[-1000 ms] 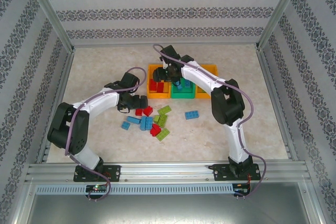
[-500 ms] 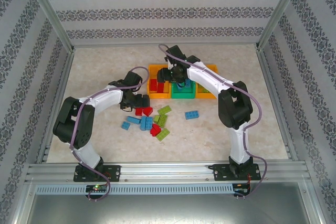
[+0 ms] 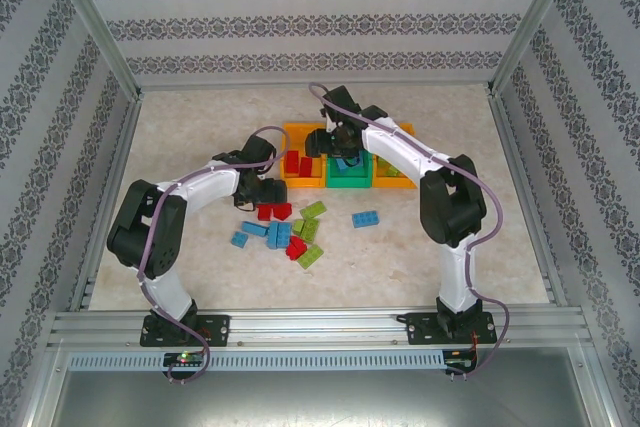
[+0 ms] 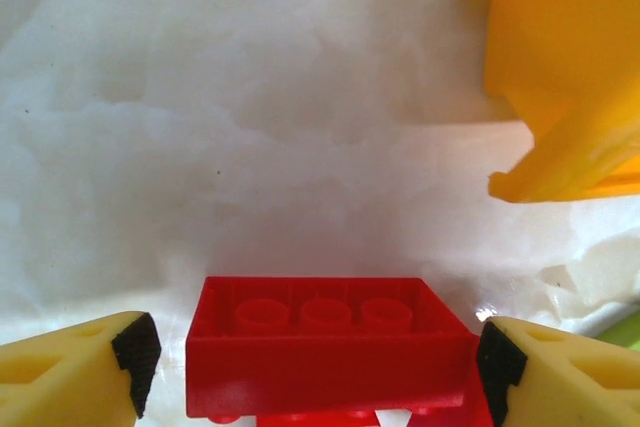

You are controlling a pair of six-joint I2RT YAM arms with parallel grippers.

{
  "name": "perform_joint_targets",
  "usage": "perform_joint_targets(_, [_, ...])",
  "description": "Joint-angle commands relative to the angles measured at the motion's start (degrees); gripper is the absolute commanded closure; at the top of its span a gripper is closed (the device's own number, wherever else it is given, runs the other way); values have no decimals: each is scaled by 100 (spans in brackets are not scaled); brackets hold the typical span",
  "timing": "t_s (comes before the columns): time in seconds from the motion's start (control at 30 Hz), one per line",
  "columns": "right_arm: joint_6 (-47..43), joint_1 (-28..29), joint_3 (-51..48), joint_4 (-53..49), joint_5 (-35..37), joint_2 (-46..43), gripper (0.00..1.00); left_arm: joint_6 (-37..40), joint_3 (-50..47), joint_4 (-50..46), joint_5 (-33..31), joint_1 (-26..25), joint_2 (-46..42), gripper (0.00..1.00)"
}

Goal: Sort the legos into containers by color

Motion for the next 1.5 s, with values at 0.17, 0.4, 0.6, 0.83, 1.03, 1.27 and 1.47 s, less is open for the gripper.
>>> perform_joint_targets(0.17, [-33,-84,-328,-81,229,-558,33,-105,-119,-136,-430,4,-104,21])
perform_joint_targets(0.4, [-115,-154,-675,-126,394,-878,32,-153,-199,-92,-312,27,-82,22])
perform_joint_targets(0.6, [-184,-198,-983,-178,590,-1230,32,-151,-141,-58,-230,13,56,22])
perform_joint_targets(0.83, [-240,-259,-1567,-211,860,-1887,31,-136,-175,-6,-262,16,129,30])
perform_joint_targets(1.03, [-349,-421,-2399,-75,1092,-2603,26,-206,-242,32,-349,12,123,45])
perform_joint_targets(1.27, [-379,-456,-3614,71,1086,-3328,22,-192,-65,-165,-508,8,-397,49])
perform_joint_targets(1.47, [-149,-155,-4568,348,1009,-3856,19,-82,618,-369,-435,7,-651,49])
